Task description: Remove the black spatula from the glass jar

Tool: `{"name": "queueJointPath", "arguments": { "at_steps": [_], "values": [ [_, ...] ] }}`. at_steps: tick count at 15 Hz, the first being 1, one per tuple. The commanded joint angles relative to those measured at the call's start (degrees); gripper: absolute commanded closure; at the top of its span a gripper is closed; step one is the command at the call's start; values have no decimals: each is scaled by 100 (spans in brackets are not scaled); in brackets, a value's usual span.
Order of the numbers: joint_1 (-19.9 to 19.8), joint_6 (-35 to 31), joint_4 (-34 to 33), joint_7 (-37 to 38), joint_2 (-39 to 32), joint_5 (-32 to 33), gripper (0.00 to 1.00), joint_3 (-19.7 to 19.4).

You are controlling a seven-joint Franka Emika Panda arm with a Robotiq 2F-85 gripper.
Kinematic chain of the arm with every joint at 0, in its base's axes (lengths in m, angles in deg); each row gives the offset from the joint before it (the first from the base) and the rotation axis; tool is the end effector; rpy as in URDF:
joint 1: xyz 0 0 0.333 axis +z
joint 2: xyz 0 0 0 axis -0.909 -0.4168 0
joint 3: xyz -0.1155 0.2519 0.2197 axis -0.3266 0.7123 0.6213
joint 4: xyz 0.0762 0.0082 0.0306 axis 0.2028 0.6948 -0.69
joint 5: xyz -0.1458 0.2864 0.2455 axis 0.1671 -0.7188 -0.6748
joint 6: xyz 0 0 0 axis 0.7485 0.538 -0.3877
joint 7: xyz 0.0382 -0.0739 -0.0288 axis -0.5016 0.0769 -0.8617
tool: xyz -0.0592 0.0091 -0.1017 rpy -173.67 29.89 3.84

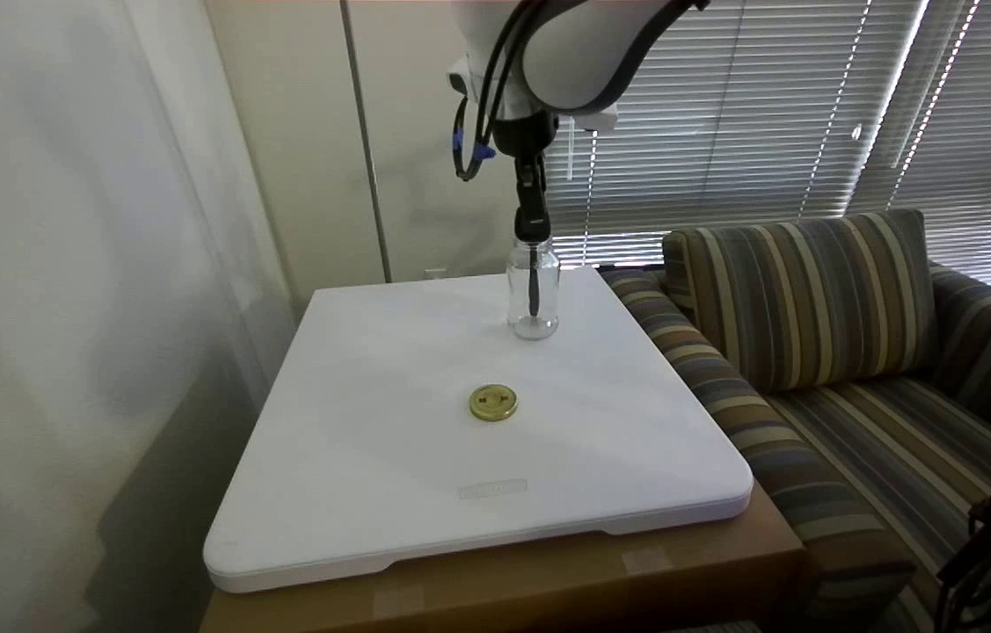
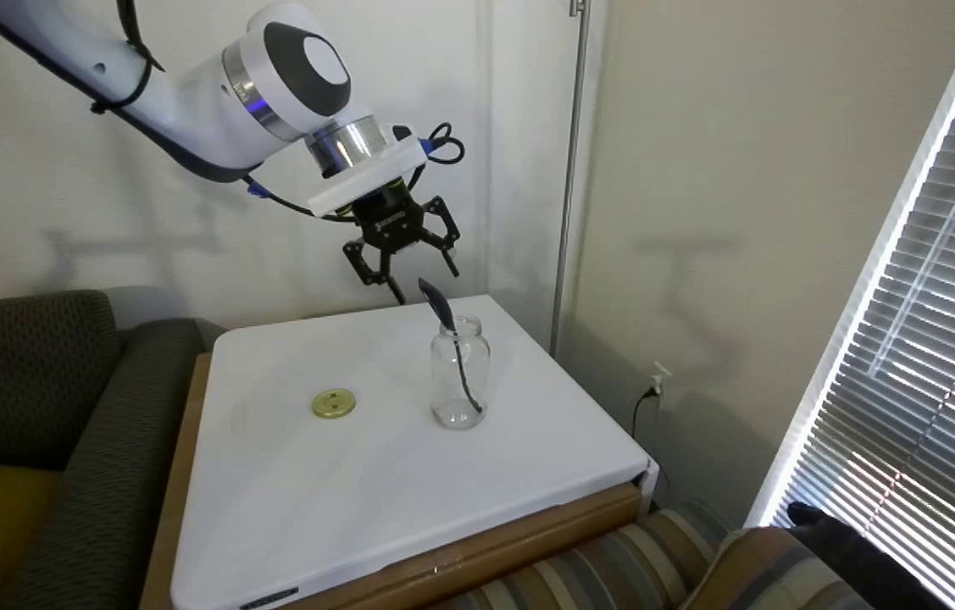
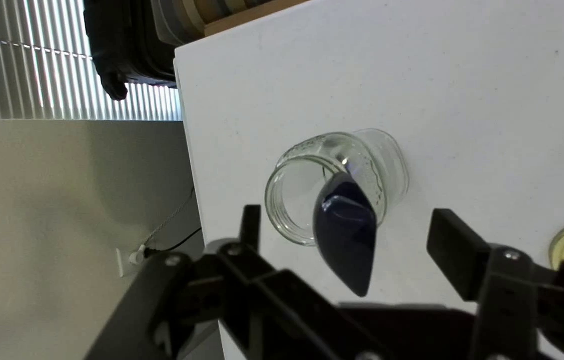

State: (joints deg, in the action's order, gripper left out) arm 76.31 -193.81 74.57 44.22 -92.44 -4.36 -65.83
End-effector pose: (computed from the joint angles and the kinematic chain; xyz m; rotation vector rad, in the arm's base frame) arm 0.7620 0.0838 0.2830 2.4324 1.0099 0.0528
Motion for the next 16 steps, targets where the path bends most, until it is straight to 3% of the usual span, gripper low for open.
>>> {"name": "queueJointPath", "arguments": {
  "at_steps": [1, 2, 3, 5, 7, 11, 13, 16],
  "values": [
    [-178, 3, 30, -141, 41, -121, 17, 205],
    [-194, -2, 30, -150, 41, -144, 22, 230],
    [-208, -9, 32, -152, 42, -166, 35, 248],
    [-225, 0, 28, -164, 40, -206, 37, 269],
    [-241, 0, 20, -182, 35, -242, 49, 284],
    [-263, -14, 5, -212, 24, -305, 51, 295],
    [-264, 5, -23, -242, 14, -346, 63, 292],
    [-268, 8, -52, -252, 15, -351, 96, 280]
  ]
}}
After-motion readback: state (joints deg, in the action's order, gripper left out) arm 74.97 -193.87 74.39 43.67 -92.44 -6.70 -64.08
